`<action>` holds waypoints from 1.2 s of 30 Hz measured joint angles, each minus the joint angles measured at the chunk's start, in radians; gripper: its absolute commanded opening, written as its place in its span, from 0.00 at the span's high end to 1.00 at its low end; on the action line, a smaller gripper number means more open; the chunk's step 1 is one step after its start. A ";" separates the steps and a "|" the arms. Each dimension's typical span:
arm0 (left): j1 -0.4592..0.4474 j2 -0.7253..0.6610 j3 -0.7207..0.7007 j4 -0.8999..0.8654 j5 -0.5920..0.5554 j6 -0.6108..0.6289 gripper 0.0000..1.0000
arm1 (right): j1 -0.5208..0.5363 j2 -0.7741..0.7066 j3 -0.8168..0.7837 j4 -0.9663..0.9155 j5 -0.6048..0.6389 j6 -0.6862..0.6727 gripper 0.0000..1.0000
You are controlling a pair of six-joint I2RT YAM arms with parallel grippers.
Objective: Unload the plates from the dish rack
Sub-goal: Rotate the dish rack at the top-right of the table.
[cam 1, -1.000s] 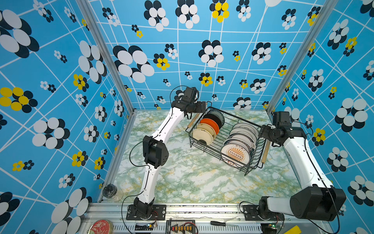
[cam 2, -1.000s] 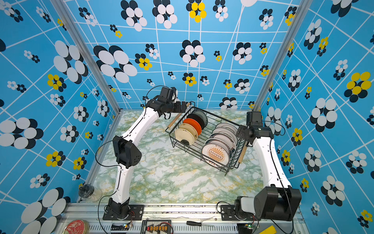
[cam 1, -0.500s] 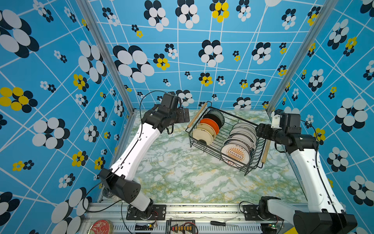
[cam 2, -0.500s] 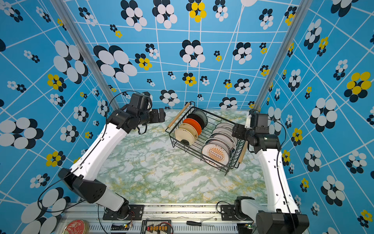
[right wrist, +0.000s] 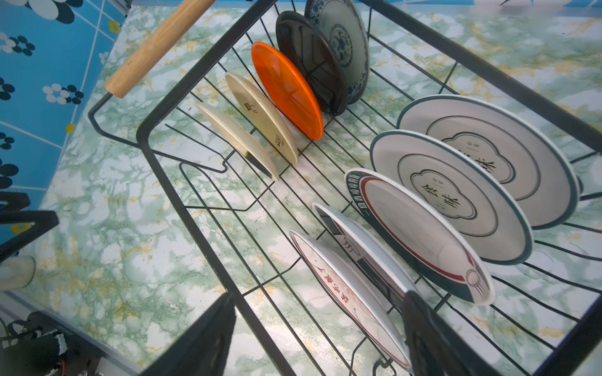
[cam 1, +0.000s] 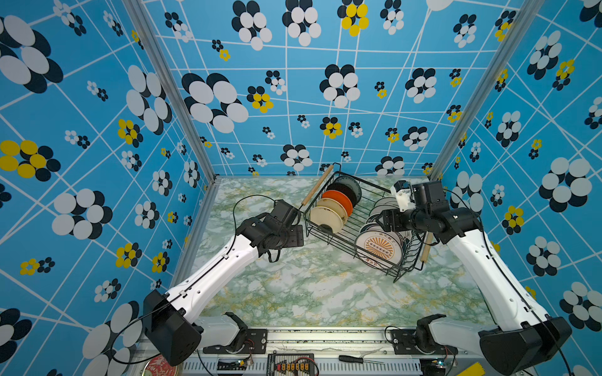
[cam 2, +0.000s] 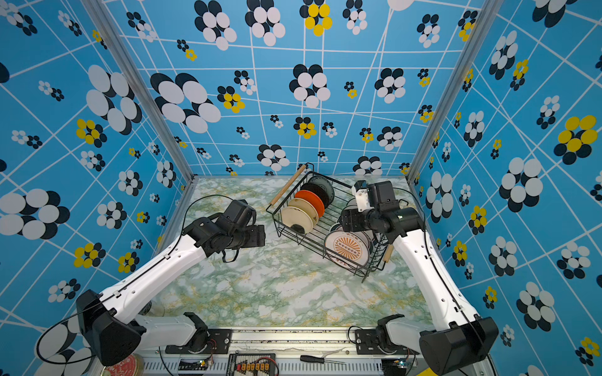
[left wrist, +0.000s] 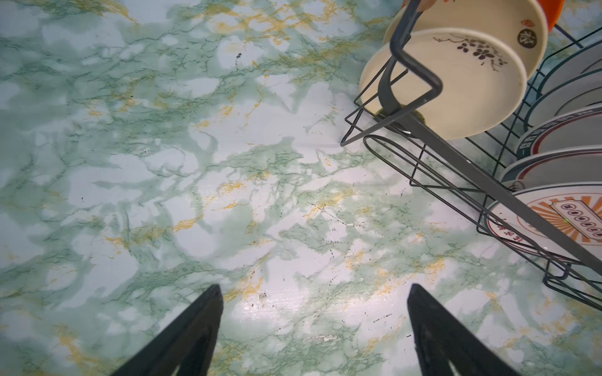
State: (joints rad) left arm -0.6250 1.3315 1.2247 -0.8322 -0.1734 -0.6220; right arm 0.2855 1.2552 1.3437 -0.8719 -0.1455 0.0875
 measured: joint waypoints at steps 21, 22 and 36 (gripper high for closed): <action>0.061 0.425 0.213 0.146 -0.009 0.051 0.13 | 0.016 0.018 0.003 -0.048 -0.002 -0.007 0.16; 0.063 0.453 0.243 0.145 -0.011 0.060 0.13 | 0.016 0.019 0.003 -0.051 0.000 -0.007 0.16; 0.079 0.880 0.832 0.066 0.004 0.134 0.14 | 0.016 0.121 0.053 -0.082 0.069 -0.006 0.19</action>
State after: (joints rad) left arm -0.5461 2.2120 2.0563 -0.7658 -0.1696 -0.4881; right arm 0.3012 1.3762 1.3968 -0.9539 -0.0761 0.0818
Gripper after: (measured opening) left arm 0.860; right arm 0.813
